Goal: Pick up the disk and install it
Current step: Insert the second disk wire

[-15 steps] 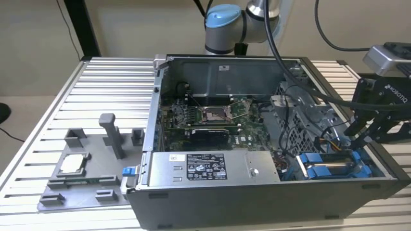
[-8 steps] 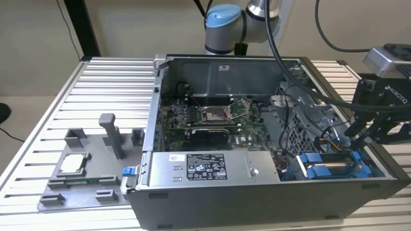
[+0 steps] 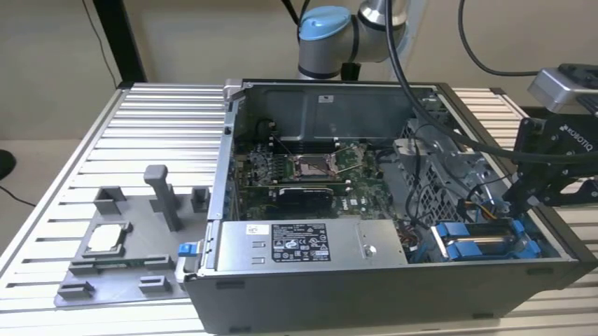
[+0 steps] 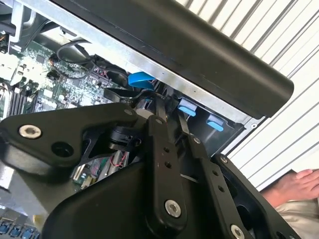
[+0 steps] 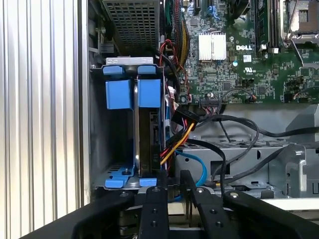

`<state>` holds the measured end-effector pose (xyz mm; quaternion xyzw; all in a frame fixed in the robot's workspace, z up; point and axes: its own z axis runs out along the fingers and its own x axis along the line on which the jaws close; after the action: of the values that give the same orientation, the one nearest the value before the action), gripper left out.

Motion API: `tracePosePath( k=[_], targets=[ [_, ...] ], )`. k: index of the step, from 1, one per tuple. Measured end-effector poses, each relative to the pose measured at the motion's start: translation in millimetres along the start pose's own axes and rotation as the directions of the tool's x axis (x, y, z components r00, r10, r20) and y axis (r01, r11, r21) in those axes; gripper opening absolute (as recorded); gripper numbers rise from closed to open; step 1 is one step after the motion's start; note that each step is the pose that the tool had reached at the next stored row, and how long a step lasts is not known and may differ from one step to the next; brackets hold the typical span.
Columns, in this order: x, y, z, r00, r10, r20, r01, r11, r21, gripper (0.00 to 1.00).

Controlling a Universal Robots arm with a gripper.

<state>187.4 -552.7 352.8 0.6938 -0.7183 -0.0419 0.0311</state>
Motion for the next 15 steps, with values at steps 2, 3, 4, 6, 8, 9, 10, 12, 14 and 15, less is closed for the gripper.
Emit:
tracePosePath(
  k=[2, 3, 4, 6, 8, 9, 10, 12, 14, 15],
  targets=[
    [0.0, 0.0, 0.0, 1.0, 0.0, 0.0, 0.0, 1.0, 0.0, 0.0],
    [0.0, 0.0, 0.1, 1.0, 0.0, 0.0, 0.0, 1.0, 0.0, 0.0],
    [0.0, 0.0, 0.1, 1.0, 0.0, 0.0, 0.0, 1.0, 0.0, 0.0],
    [0.0, 0.0, 0.1, 1.0, 0.0, 0.0, 0.0, 1.0, 0.0, 0.0],
    [0.0, 0.0, 0.1, 1.0, 0.0, 0.0, 0.0, 1.0, 0.0, 0.0],
    [0.0, 0.0, 0.2, 1.0, 0.0, 0.0, 0.0, 1.0, 0.0001, 0.0],
    [0.0, 0.0, 0.1, 1.0, 0.0, 0.0, 0.0, 1.0, 0.0, 0.0],
    [0.0, 0.4, -0.1, 1.0, 0.0, 0.0004, 0.0, 1.0, 0.0, 0.0],
    [0.0, 1.7, -0.8, 1.0, 0.0, 0.0002, 0.0, 1.0, 0.0, 0.0],
    [0.1, 2.8, -1.3, 1.0, 0.0, 0.0, 0.0, 1.0, 0.0001, 0.0]
  ],
)
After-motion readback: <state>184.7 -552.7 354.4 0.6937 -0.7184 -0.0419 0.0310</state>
